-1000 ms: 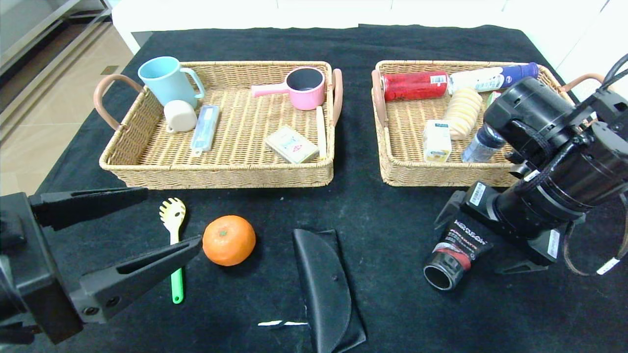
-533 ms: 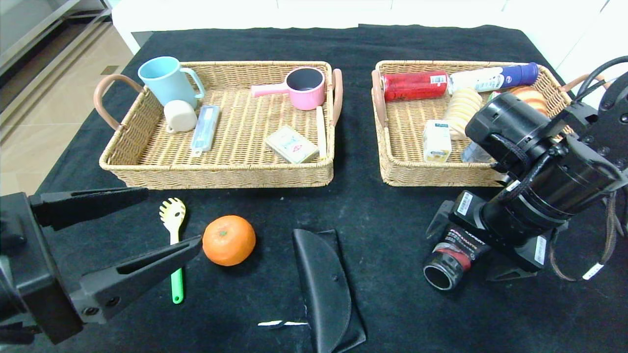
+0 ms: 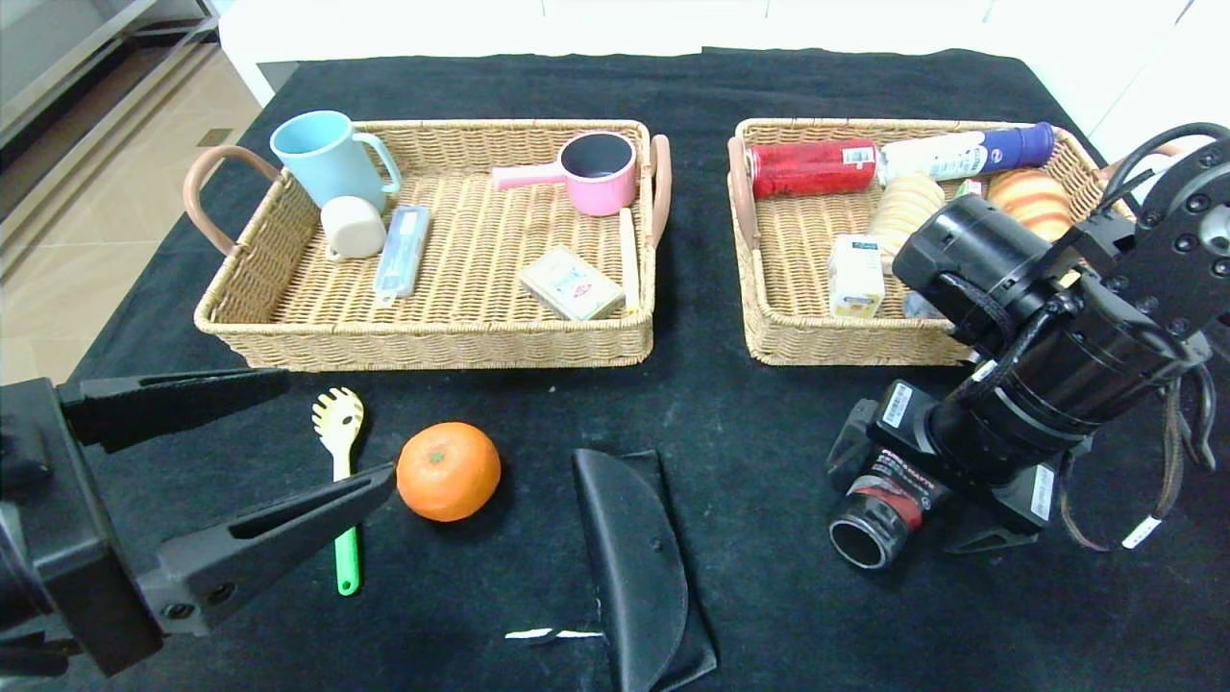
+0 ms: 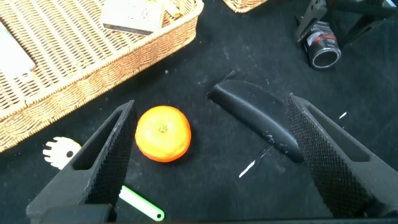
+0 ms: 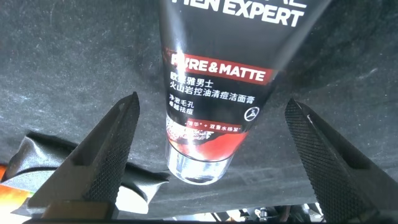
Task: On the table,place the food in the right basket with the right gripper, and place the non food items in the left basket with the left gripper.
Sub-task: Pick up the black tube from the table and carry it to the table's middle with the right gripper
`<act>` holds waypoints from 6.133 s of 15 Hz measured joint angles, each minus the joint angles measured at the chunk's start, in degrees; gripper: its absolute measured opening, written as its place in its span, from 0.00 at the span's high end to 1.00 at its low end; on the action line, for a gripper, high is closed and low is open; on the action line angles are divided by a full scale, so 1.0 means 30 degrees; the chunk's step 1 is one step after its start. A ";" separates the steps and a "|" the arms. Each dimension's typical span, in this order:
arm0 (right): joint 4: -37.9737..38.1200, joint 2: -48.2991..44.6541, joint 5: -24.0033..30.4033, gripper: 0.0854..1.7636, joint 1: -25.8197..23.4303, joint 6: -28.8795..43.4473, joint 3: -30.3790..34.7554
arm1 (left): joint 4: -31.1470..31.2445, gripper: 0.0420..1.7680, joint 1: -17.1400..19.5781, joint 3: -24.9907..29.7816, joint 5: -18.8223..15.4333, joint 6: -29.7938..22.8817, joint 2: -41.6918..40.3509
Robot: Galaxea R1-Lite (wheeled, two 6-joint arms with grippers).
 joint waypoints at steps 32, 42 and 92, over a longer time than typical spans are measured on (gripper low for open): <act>0.0016 0.0423 0.0020 0.58 0.0276 -0.0053 -0.0053 | 0.0008 0.03 -0.0020 0.0207 -0.0008 0.0102 0.0037; 0.0146 -0.1609 0.0037 0.60 0.3836 -0.5234 -0.0597 | 0.0000 0.03 0.0000 0.0199 0.0000 0.0199 -0.0041; -2.0521 -0.6433 -0.1065 0.05 0.4901 -2.0838 1.1577 | 0.0228 0.03 0.0394 0.0134 0.1556 0.0154 0.0898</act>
